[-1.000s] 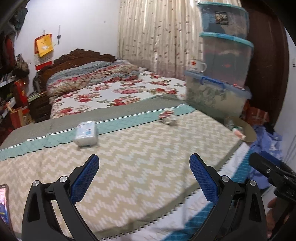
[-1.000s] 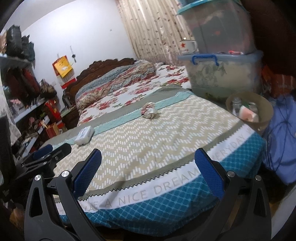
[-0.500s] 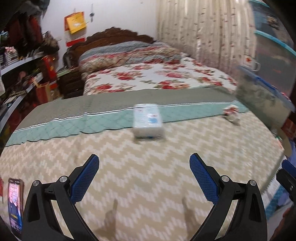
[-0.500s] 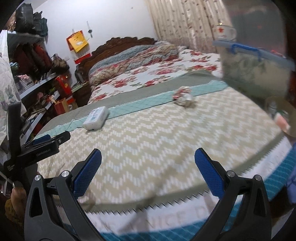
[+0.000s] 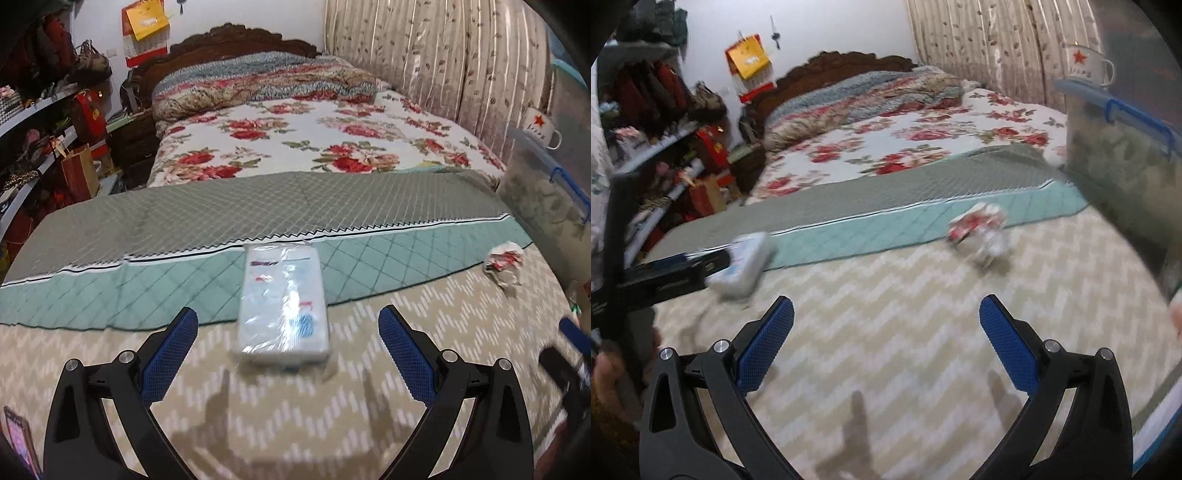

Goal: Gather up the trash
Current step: 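Move the left gripper to the white tissue pack while the right approaches the crumpled wrapper, then grasp the tissue pack with the left gripper while the right grasps the crumpled wrapper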

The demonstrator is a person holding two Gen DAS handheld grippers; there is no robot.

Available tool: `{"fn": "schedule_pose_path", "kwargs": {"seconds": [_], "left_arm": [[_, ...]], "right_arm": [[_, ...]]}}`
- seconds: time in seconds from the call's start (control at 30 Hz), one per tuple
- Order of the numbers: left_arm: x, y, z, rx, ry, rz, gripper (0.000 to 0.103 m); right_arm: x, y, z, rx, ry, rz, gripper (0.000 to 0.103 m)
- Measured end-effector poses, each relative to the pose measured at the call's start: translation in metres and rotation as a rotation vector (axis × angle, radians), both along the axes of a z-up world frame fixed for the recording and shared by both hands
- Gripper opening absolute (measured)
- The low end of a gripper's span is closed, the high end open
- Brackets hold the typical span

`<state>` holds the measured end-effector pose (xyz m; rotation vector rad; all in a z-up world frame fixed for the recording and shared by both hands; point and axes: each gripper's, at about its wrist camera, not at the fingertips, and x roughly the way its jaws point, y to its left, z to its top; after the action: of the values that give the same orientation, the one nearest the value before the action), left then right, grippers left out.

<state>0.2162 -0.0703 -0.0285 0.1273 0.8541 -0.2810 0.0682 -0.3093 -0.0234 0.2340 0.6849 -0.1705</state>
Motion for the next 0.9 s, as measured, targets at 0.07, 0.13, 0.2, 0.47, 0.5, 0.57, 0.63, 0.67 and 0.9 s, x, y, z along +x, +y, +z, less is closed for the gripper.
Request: {"fn": "schedule_pose_path", "kwargs": {"seconds": [0.07,0.13,0.2,0.47,0.5,0.57,0.63,0.67,0.9], "left_arm": [[0.01,-0.006,-0.007,0.005,0.014,0.012,0.094],[0.02,-0.011,-0.013,0.009,0.03,0.023,0.094],[0.027,-0.014,-0.019,0.014,0.045,0.03,0.094],[0.044,-0.025,-0.035,0.055,0.056,0.044,0.094],[0.045,-0.025,-0.037,0.056,0.061,0.048,0.094],[0.048,-0.025,-0.042,0.058,0.074,0.055,0.094],[0.052,-0.024,-0.048,0.061,0.097,0.059,0.094],[0.054,-0.023,-0.049,0.058,0.105,0.059,0.094],[0.061,-0.018,-0.054,0.03,0.151,0.07,0.093]], "right_arm": [[0.018,-0.018,0.0,-0.038,0.001,-0.026,0.1],[0.031,-0.03,-0.002,-0.054,0.012,-0.034,0.1],[0.047,-0.046,-0.006,-0.064,0.024,-0.051,0.099],[0.088,-0.086,-0.027,-0.057,0.093,-0.051,0.099],[0.093,-0.09,-0.031,-0.061,0.11,-0.054,0.1],[0.102,-0.098,-0.041,-0.062,0.147,-0.054,0.099],[0.109,-0.101,-0.049,-0.028,0.19,-0.038,0.099],[0.112,-0.102,-0.05,-0.026,0.205,-0.034,0.099],[0.127,-0.098,-0.063,-0.044,0.281,0.009,0.099]]}}
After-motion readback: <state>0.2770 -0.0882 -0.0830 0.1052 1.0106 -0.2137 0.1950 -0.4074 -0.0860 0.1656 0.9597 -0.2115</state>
